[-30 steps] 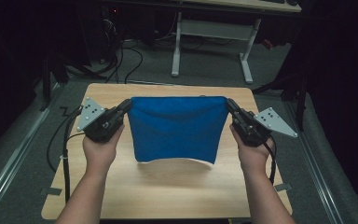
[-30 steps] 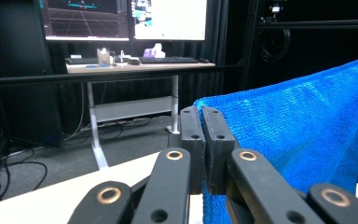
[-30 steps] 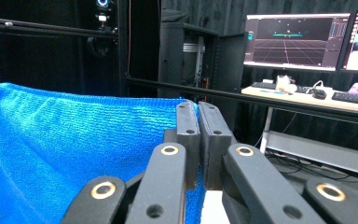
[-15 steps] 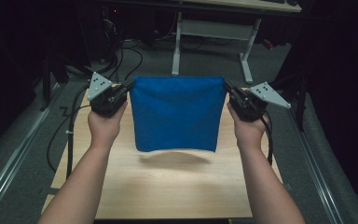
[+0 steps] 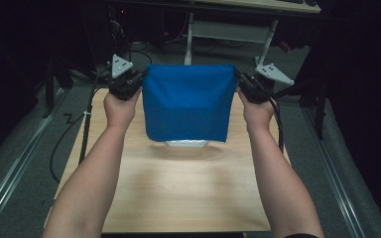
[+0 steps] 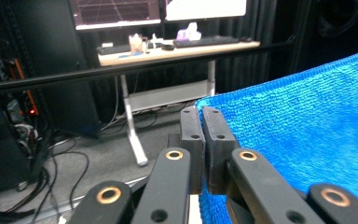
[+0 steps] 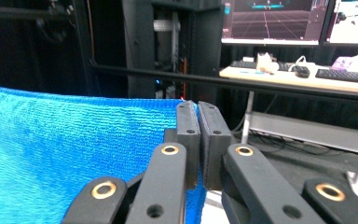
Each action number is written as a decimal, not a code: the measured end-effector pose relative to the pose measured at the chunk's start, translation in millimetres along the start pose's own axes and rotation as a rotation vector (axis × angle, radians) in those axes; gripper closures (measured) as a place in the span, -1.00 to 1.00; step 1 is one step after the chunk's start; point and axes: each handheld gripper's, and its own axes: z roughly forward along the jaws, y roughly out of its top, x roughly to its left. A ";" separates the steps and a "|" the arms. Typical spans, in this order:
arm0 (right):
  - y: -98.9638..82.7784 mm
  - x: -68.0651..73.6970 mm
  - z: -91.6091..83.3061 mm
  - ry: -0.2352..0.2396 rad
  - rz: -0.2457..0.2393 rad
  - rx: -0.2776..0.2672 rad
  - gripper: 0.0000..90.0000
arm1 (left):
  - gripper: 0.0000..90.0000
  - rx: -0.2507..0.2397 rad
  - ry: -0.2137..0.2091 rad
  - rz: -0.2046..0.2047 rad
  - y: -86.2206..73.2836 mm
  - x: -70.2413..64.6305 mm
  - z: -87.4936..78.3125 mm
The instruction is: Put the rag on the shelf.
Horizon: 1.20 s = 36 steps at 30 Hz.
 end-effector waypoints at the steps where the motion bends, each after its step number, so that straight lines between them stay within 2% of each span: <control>1: -0.6 -2.3 6.1 -0.003 -0.009 0.012 0.98 | 0.97 0.014 0.001 -0.008 -0.4 2.0 5.7; 3: -3.4 -8.3 18.7 -0.012 0.005 0.046 0.98 | 0.96 0.038 0.000 -0.020 -1.9 5.5 15.1; 4: -3.4 -8.3 18.7 -0.012 0.005 0.046 0.98 | 0.96 0.051 0.008 -0.018 -3.2 6.5 19.9; 6: -7.7 -11.6 27.0 -0.035 -0.008 0.082 0.98 | 0.96 0.080 0.010 -0.032 -9.5 10.2 29.0; 7: -10.3 -14.1 30.1 -0.034 0.003 0.094 0.98 | 0.96 0.097 0.005 -0.039 -13.0 11.3 31.8; 9: -17.4 -18.1 36.1 -0.031 0.021 0.121 0.98 | 0.96 0.148 -0.018 -0.063 -27.4 11.3 40.5; 12: -30.8 -16.7 42.5 -0.021 0.029 0.162 0.99 | 0.97 0.199 -0.037 -0.043 -46.8 5.3 48.4; 14: -40.0 -13.6 44.6 -0.019 -0.001 0.180 0.99 | 0.97 0.216 -0.046 -0.063 -57.3 6.6 49.6; 18: -59.4 -15.0 46.4 -0.021 0.003 0.221 0.99 | 0.97 0.231 -0.069 -0.144 -77.0 14.8 46.5; 20: -68.7 -15.5 47.3 -0.024 0.001 0.243 0.99 | 0.97 0.246 -0.076 -0.148 -85.2 15.2 45.4; 22: -88.7 -14.7 48.8 -0.022 -0.005 0.287 0.99 | 0.97 0.277 -0.088 -0.120 -93.9 12.6 46.5; 24: -93.6 -14.6 48.9 -0.019 -0.004 0.297 0.99 | 0.97 0.290 -0.107 -0.122 -102.8 8.4 45.3; 27: -114.6 -12.0 48.6 -0.015 0.008 0.337 0.99 | 0.97 0.308 -0.141 -0.172 -117.8 8.0 44.4; 30: -135.6 -8.8 47.0 -0.009 0.024 0.374 0.98 | 0.97 0.321 -0.173 -0.204 -132.6 6.1 43.6; 34: -152.8 -6.4 43.1 -0.001 0.048 0.396 0.98 | 0.97 0.315 -0.192 -0.244 -147.9 3.6 42.4; 36: -158.0 -4.8 41.6 0.001 0.058 0.410 0.98 | 0.96 0.328 -0.205 -0.263 -155.0 2.1 43.1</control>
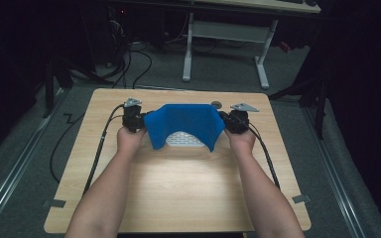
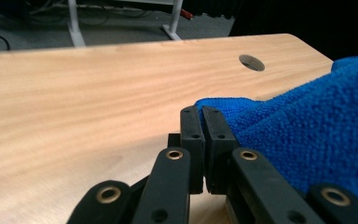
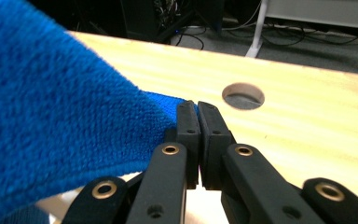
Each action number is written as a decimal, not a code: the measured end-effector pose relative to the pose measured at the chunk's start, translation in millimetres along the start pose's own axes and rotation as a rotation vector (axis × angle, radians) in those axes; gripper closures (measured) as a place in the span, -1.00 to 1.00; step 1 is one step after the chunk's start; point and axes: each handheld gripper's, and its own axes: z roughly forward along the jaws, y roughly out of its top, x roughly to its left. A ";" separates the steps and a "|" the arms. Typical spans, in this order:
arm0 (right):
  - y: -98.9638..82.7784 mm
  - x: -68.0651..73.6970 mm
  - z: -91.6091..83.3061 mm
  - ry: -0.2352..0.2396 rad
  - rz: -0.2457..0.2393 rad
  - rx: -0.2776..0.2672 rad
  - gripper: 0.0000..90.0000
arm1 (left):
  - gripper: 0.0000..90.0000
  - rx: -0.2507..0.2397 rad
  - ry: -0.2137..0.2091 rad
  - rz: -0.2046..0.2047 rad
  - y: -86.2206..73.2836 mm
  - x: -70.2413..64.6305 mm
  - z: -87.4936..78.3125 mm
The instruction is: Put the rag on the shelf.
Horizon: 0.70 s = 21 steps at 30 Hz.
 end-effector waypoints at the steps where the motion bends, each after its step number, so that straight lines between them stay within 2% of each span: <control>1: -2.7 1.1 -0.1 0.002 -0.003 0.004 0.98 | 0.96 0.008 -0.002 0.004 -2.1 -0.7 1.5; 3: -6.2 2.4 -0.6 0.004 0.000 -0.001 0.98 | 0.96 0.011 -0.005 0.011 -5.1 -2.5 3.4; 12: -17.1 7.0 1.7 0.008 0.004 0.036 0.98 | 0.95 0.015 -0.023 -0.029 -18.9 -3.6 8.1; 21: -31.4 10.4 6.2 0.023 0.030 0.052 0.97 | 0.94 0.020 -0.030 -0.022 -25.6 -6.1 6.2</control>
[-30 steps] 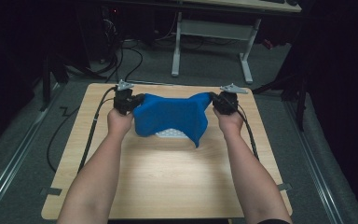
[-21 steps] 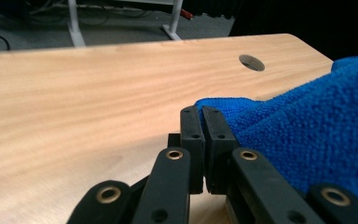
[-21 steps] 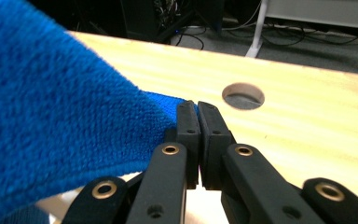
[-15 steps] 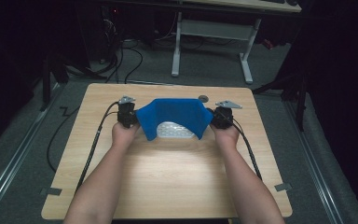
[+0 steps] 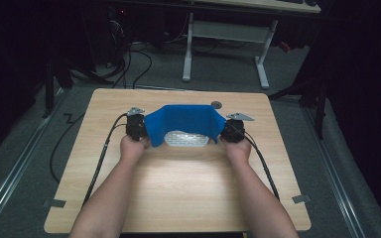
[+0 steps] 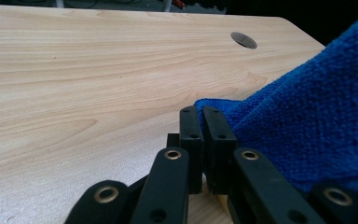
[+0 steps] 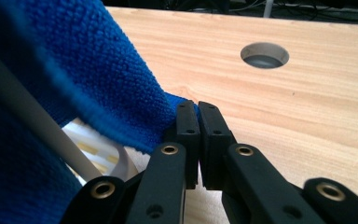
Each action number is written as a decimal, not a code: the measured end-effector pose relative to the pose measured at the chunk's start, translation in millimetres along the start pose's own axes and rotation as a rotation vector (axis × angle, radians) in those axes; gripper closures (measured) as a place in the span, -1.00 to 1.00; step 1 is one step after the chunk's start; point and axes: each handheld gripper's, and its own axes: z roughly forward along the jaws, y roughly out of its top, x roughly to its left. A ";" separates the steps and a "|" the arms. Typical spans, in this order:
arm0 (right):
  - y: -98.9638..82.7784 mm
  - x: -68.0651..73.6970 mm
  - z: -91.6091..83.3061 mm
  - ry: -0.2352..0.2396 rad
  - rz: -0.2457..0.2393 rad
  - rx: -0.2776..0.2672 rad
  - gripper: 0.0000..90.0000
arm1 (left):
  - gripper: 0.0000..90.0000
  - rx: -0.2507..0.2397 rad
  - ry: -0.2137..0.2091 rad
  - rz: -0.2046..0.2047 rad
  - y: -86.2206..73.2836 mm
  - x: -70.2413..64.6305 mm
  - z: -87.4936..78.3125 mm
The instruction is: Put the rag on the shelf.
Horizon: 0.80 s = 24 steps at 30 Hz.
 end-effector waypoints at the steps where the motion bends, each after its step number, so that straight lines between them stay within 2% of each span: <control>1: -1.5 -0.3 0.1 0.000 0.000 0.005 0.95 | 0.93 -0.002 0.001 -0.002 -0.5 -0.3 -0.7; 3: -1.3 -0.4 -0.1 0.001 -0.001 0.003 0.91 | 0.91 -0.002 -0.002 -0.008 -0.5 -0.3 -2.2; 6: 2.7 -0.9 -2.8 -0.003 0.006 -0.012 0.71 | 0.78 -0.009 0.008 0.006 1.9 -1.6 -6.7; 7: 4.6 -1.5 -4.5 0.000 0.001 -0.024 0.66 | 0.73 -0.017 0.017 0.016 3.7 -2.0 -9.3; 11: 13.9 -5.1 -13.5 -0.018 -0.019 -0.058 0.53 | 0.42 -0.052 0.057 0.016 11.7 -0.9 -21.1; 19: 39.2 -14.2 -36.6 -0.045 -0.062 -0.116 0.42 | 0.33 -0.093 0.133 0.033 27.3 5.0 -50.8; 24: 51.4 -16.0 -49.7 -0.061 -0.068 -0.151 0.39 | 0.33 -0.113 0.166 0.034 33.7 8.5 -65.7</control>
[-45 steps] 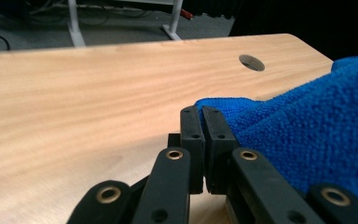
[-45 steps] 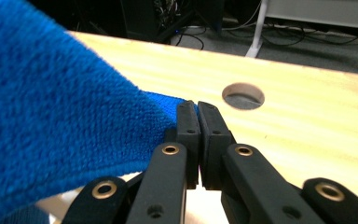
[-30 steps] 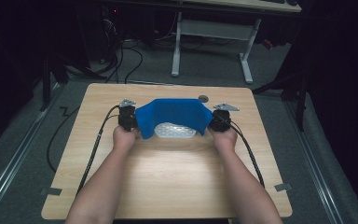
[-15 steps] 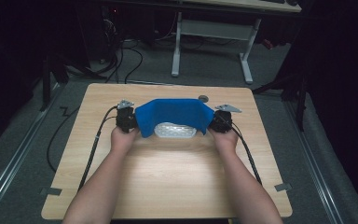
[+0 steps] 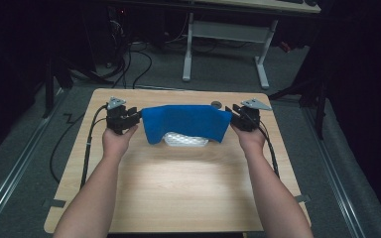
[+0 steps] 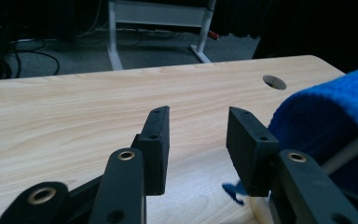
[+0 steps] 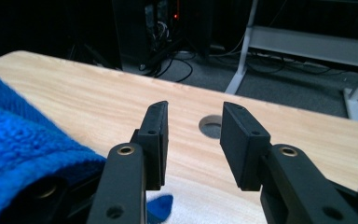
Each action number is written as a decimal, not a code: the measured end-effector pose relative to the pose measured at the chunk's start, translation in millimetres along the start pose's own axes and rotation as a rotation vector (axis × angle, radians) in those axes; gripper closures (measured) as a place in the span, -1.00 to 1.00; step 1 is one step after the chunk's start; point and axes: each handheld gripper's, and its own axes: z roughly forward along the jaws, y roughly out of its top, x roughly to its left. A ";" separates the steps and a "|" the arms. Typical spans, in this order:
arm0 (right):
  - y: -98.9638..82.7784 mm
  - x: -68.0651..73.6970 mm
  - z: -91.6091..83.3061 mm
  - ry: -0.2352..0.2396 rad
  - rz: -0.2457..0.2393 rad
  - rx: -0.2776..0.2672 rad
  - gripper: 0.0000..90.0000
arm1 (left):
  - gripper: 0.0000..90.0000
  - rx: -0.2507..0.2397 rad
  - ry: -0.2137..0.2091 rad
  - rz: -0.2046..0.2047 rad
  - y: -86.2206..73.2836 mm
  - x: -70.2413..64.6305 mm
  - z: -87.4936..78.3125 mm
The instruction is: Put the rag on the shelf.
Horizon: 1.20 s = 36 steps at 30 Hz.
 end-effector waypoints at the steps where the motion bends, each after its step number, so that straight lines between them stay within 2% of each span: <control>1: 1.2 -0.5 -1.1 0.000 -0.001 -0.003 0.39 | 0.34 0.004 0.004 0.002 1.3 0.7 -2.0; 11: 1.8 2.4 -5.3 0.005 -0.011 -0.004 0.37 | 0.34 0.012 0.002 0.025 2.2 -4.9 -8.1; 17: -2.0 2.5 -13.3 0.005 -0.017 0.002 0.35 | 0.33 0.007 0.005 0.019 0.1 -7.7 -15.6; 25: 0.1 8.5 -32.4 0.003 -0.044 -0.036 0.35 | 0.33 0.002 0.019 0.014 -5.0 -8.9 -30.2; 28: -2.3 9.3 -40.3 -0.002 -0.049 -0.029 0.33 | 0.33 -0.004 0.025 0.007 -9.4 -9.3 -35.9; 31: -4.6 8.2 -47.6 -0.006 -0.053 -0.013 0.31 | 0.33 -0.012 0.036 0.018 -13.6 -10.0 -44.1; 33: -6.9 7.7 -52.8 -0.011 -0.053 -0.031 0.31 | 0.31 -0.023 0.033 0.016 -16.8 -10.4 -49.7; 36: -9.8 6.1 -59.7 -0.005 -0.051 -0.013 0.28 | 0.30 -0.020 0.038 0.022 -20.9 -11.4 -56.5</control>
